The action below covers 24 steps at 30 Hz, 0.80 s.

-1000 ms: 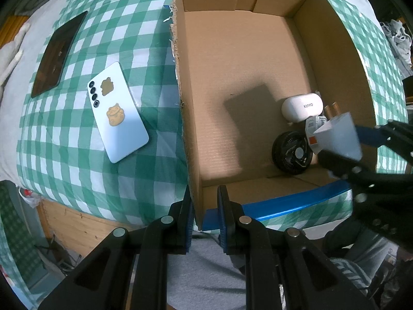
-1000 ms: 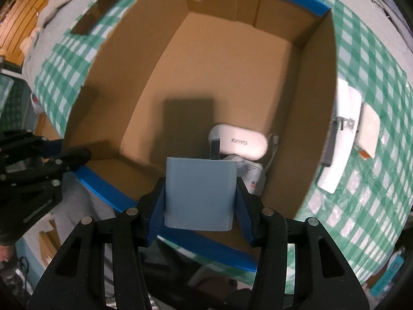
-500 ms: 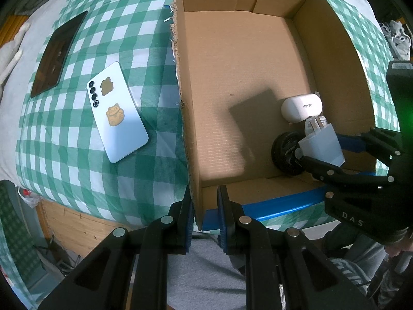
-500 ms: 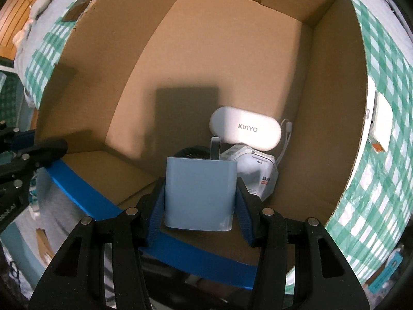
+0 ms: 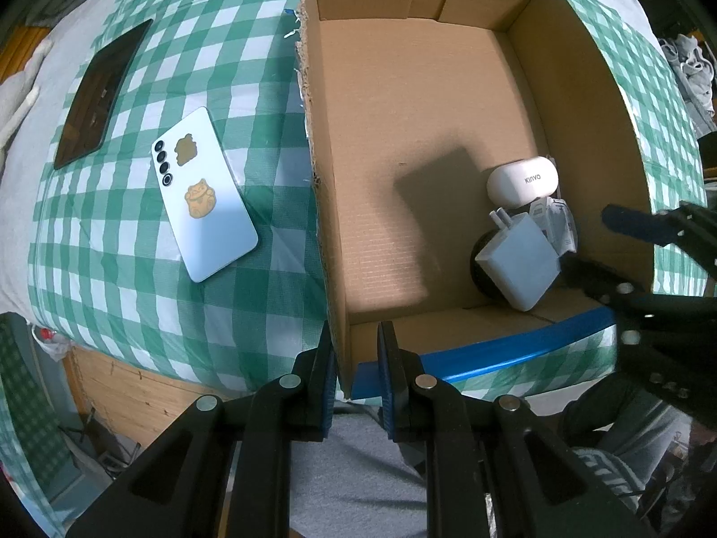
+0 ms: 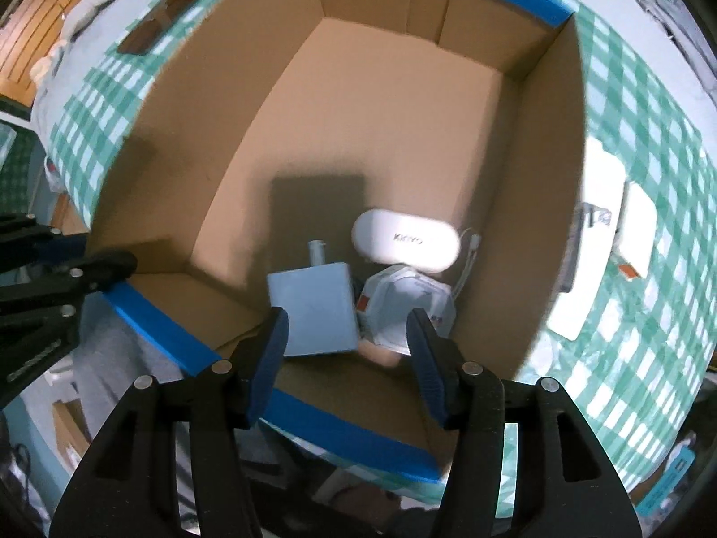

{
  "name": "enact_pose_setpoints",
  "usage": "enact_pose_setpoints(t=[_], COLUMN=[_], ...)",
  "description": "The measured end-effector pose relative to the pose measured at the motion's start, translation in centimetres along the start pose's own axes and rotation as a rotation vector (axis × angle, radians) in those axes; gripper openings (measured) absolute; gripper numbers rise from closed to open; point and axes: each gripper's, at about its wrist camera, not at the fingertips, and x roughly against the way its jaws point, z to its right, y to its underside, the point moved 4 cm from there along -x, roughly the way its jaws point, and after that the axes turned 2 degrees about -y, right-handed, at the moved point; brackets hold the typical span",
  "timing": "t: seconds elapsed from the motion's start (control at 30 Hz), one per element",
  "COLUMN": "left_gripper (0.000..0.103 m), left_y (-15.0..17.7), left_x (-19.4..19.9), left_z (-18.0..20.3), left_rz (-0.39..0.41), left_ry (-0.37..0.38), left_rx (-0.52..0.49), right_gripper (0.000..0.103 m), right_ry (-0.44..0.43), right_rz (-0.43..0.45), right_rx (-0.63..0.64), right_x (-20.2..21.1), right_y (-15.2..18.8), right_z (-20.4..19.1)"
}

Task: Flip cup upside down
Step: 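Release the charger beside the router and withdraw the right gripper, then reach the right gripper to the black charger and grasp it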

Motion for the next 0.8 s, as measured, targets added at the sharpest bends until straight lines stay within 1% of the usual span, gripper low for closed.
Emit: enact_pose_setpoints(t=[0.2,0.5,0.67,0.8], left_gripper=[0.015,0.015,0.015,0.015], left_y=[0.0,0.0,0.1,0.1], left_x=[0.0,0.0,0.0,0.0], left_z=[0.0,0.0,0.0,0.0], left_rz=[0.001,0.0,0.001,0.0], left_ry=[0.0,0.0,0.0,0.001], left_rx=[0.002,0.0,0.0,0.0], right_gripper=[0.059,0.059,0.059,0.06], right_ry=[0.011,-0.007,-0.011,0.009], right_rz=[0.046,0.075,0.099,0.112], right_rx=[0.008,-0.009,-0.035,-0.079], right_x=[2.6,4.8,6.6,7.6], right_y=[0.4,1.0,1.0,0.9], right_z=[0.6,2.0,4.0,6.8])
